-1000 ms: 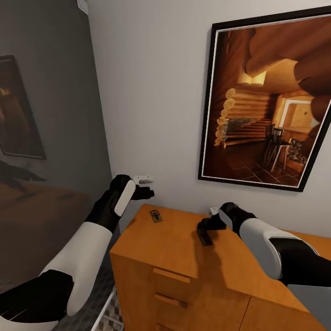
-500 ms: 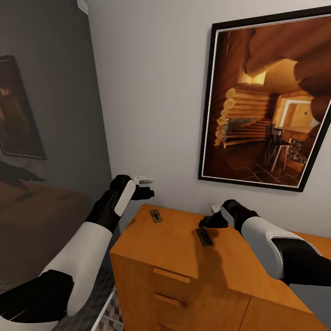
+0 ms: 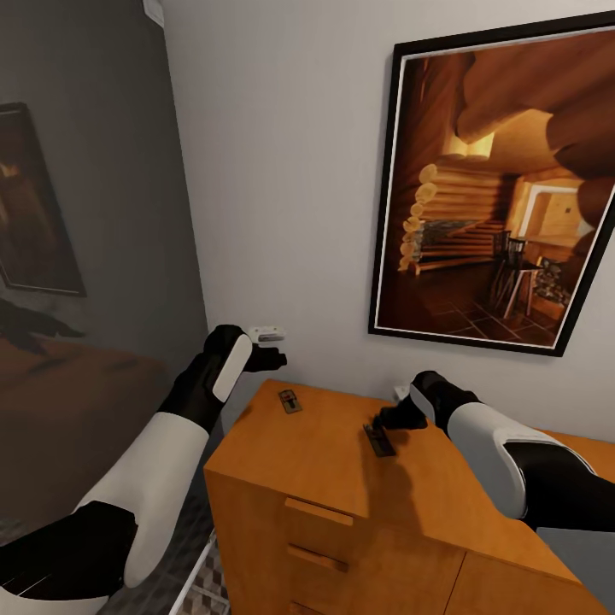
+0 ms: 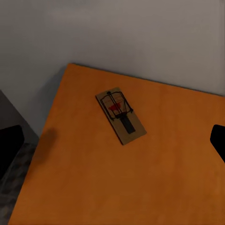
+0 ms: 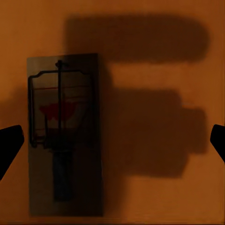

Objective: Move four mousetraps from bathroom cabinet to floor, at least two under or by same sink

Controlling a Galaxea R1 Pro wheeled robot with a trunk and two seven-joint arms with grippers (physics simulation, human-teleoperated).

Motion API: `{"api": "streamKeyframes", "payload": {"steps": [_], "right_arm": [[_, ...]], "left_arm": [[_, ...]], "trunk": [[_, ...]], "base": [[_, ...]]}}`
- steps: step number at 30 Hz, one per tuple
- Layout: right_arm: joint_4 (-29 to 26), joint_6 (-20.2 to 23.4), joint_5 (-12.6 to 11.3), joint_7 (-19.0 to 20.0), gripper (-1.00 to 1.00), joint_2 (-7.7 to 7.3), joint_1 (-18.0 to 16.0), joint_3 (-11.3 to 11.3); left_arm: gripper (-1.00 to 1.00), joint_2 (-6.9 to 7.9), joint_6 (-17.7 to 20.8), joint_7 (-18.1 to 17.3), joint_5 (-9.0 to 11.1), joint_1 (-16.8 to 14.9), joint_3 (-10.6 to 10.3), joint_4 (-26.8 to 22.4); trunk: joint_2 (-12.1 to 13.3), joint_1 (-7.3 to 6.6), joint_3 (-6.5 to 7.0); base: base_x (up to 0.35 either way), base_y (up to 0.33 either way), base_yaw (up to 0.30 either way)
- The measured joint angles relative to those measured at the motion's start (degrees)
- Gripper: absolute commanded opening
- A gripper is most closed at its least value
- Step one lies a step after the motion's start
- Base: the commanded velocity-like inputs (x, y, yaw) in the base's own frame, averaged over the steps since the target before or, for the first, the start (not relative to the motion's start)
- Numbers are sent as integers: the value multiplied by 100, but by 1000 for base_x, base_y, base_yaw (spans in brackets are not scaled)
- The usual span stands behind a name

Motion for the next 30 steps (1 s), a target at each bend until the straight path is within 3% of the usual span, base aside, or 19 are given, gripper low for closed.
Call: {"api": "streamKeyframes", "payload": {"steps": [30], "right_arm": [[-24,-26,28,-39,100,56,2,-14]], "left_arm": [[100,7,-8,0,0,0,0,0]], "trunk": [[0,0,0]], "base": [[-34,33,0]]}}
